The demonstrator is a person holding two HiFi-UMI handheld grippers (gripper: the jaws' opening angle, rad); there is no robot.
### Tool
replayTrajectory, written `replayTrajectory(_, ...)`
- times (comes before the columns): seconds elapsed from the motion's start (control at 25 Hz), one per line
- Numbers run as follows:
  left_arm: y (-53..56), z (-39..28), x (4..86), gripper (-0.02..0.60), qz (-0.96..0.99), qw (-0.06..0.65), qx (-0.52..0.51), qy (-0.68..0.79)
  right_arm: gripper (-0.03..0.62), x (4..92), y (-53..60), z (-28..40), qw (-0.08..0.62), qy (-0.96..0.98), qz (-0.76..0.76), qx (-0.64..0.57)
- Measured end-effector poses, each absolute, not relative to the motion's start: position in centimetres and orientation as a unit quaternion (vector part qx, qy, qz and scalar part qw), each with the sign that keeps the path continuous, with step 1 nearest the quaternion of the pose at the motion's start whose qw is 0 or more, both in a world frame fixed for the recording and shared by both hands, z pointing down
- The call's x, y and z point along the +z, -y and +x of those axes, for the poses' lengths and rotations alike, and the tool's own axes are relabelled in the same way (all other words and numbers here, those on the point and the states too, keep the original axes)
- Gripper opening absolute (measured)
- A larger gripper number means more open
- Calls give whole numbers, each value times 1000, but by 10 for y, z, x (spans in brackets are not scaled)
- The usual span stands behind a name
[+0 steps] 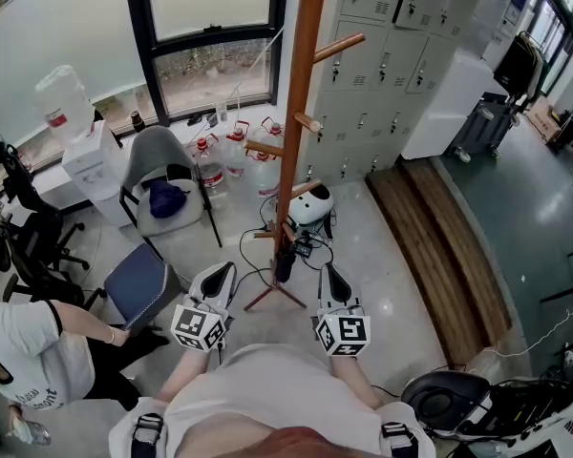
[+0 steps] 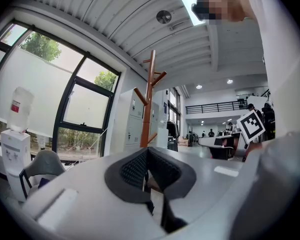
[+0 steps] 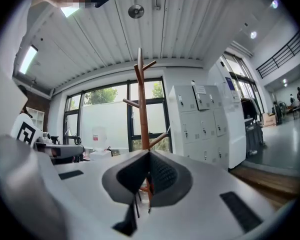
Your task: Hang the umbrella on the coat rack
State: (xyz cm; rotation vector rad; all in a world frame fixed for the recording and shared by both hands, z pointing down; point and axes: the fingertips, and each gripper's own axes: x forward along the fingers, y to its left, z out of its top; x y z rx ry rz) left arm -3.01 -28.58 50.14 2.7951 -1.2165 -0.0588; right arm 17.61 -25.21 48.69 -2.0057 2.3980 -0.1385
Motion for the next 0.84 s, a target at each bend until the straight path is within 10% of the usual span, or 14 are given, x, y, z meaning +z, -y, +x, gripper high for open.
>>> replayTrajectory(0.84,271,-80,496,9,906,19,-47,420,8,509,241,154,-2,-753,-656,-48)
